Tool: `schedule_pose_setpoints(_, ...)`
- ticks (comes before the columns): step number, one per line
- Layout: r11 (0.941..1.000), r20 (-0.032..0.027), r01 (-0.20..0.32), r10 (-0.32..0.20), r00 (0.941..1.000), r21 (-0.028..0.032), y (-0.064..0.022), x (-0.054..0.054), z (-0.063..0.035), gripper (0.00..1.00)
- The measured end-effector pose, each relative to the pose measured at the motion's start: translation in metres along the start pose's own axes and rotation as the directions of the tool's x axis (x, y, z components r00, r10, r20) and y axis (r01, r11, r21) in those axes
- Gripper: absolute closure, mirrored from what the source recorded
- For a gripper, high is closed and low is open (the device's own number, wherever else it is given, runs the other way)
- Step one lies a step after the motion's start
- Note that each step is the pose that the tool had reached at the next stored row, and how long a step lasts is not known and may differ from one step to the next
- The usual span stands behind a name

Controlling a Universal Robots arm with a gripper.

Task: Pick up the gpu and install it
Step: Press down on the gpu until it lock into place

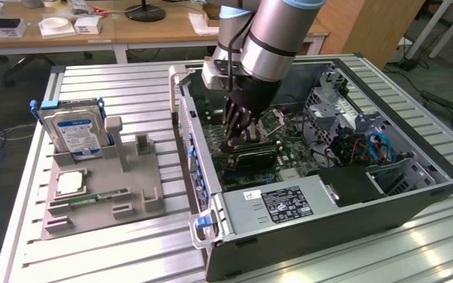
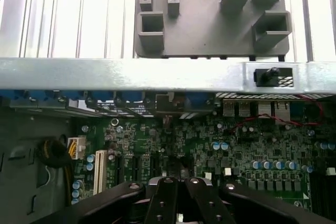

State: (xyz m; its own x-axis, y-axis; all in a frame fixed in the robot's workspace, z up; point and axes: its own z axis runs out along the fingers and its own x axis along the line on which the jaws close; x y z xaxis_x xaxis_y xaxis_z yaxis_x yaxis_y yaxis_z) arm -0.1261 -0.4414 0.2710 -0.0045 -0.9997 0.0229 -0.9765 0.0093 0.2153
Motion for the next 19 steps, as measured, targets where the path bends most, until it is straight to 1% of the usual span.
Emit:
schedule_pose_setpoints(1, 1.0, -0.0001, 0.0, 0.0, 1.0, -0.0016, 0.0006, -0.001, 0.0001, 0.9)
schedule_pose_setpoints(3, 1.0, -0.0001, 0.0, 0.0, 1.0, -0.0027, 0.0026, -0.003, 0.0005, 0.9)
schedule_pose_setpoints(8, 1.0, 0.0, 0.0, 0.0, 1.0, -0.0028, 0.0131, -0.003, 0.0029, 0.9)
schedule_pose_setpoints(13, 1.0, -0.0006, 0.0, 0.0, 1.0, -0.0029, 0.0176, -0.006, 0.0038, 0.9)
schedule_pose_setpoints(15, 1.0, -0.0006, 0.0, 0.0, 1.0, -0.0039, 0.0184, -0.008, 0.004, 0.9)
schedule_pose_setpoints(16, 1.0, -0.0007, 0.0, 0.0, 1.0, -0.0058, 0.0183, -0.008, 0.0039, 0.9)
schedule_pose_setpoints(17, 1.0, -0.0007, 0.0, 0.0, 1.0, -0.0096, 0.0185, -0.008, 0.0036, 0.9)
schedule_pose_setpoints(19, 0.9998, -0.0015, 0.0, 0.0, 1.0, -0.019, 0.0189, -0.009, 0.0022, 0.9)
